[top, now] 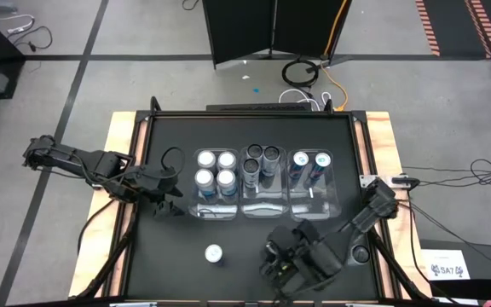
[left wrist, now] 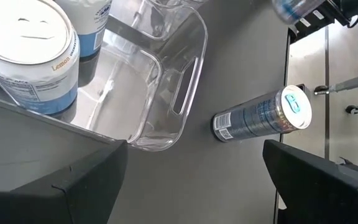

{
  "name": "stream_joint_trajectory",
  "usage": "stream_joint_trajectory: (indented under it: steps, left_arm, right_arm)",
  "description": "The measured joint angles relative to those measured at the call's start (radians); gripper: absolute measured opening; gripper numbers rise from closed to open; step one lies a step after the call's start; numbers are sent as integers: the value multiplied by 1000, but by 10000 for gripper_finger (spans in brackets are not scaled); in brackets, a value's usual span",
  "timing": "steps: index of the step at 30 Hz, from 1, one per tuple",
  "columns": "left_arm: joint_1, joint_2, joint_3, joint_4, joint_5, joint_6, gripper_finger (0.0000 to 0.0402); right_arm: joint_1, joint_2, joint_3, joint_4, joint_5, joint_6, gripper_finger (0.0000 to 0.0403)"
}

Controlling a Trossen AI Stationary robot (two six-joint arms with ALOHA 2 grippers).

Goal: Sort soda cans
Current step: Put the top blue soda can into the right transparent bin

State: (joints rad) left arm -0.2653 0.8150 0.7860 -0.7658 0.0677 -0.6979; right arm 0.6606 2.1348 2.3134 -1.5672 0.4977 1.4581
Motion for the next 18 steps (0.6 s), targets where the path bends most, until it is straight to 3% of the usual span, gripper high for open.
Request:
stream_joint_trajectory:
  steps: [6,13,18]
  left_arm:
    - [0,0,0,1,0,0,382]
    - [0,0,0,1,0,-1,382]
    - [0,0,0,1,0,-1,382]
  right_arm:
    - [15,-146,-172,0,111,54,220]
    - [-20,-469,-567,-4,99,52,220]
    - [-33,-725,-845,-4,99,148,220]
